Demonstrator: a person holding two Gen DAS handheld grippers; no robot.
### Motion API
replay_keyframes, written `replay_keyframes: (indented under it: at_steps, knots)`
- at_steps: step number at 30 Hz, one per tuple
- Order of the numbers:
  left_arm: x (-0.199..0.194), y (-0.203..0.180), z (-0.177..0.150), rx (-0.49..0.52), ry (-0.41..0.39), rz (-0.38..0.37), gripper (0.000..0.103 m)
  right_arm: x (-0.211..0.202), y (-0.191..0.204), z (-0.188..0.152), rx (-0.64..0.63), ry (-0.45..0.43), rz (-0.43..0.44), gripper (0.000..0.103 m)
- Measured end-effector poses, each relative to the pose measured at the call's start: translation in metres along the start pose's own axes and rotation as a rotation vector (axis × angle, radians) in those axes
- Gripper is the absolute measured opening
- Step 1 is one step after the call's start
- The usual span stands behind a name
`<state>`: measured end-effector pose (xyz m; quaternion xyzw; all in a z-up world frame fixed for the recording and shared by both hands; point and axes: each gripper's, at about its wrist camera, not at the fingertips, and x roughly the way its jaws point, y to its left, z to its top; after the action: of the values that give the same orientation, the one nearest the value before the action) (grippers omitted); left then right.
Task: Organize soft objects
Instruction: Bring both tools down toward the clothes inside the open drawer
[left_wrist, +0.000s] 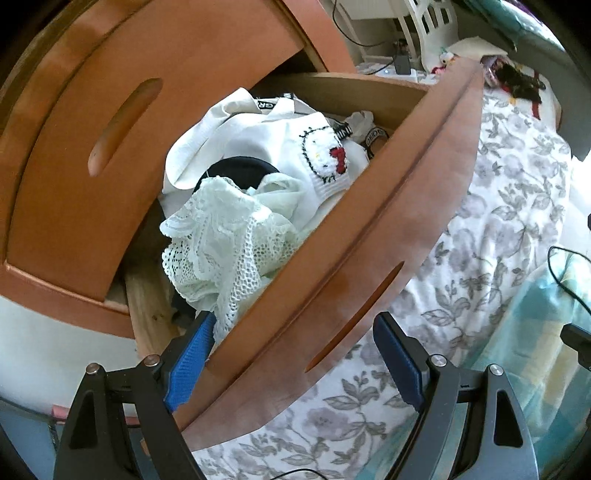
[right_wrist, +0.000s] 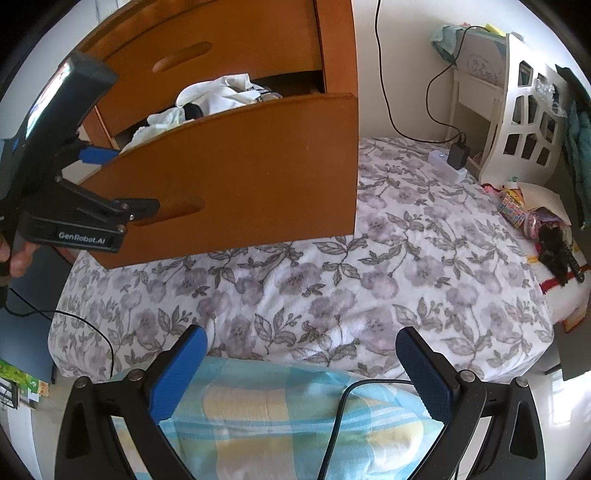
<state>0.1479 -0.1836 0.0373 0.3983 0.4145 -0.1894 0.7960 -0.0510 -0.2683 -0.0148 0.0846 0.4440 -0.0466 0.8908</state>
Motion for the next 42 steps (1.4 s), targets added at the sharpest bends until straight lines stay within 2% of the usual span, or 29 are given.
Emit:
replay_keyframes:
  at_steps: [4, 17, 24, 28, 32, 35, 39, 42]
  knots:
    - [-0.005, 0.004, 0.002, -0.026, -0.012, -0.019, 0.086, -0.003, 0.002, -0.001, -0.004, 0.001, -0.003, 0.103]
    - [0.012, 0.004, 0.005, -0.077, -0.036, 0.017, 0.086, -0.01, 0.003, -0.003, -0.006, -0.006, -0.003, 0.103]
    - [-0.004, -0.005, -0.006, -0.112, -0.076, 0.042, 0.087, -0.009, 0.002, -0.005, -0.01, 0.002, -0.005, 0.103]
    - [-0.025, -0.01, -0.023, -0.143, -0.129, 0.067, 0.087, -0.006, 0.002, -0.006, -0.012, 0.013, -0.009, 0.103]
    - [-0.031, -0.003, -0.031, -0.23, -0.172, 0.057, 0.088, -0.004, 0.002, -0.005, -0.014, 0.016, -0.013, 0.103]
    - [-0.042, 0.012, -0.044, -0.365, -0.22, 0.023, 0.088, -0.003, 0.001, -0.004, -0.014, 0.008, -0.015, 0.103]
    - [-0.069, 0.035, -0.063, -0.532, -0.321, 0.016, 0.088, -0.005, 0.001, 0.001, -0.014, -0.015, -0.013, 0.103]
    - [-0.083, 0.052, -0.08, -0.646, -0.37, -0.003, 0.088, -0.01, 0.001, 0.006, -0.016, -0.056, 0.006, 0.103]
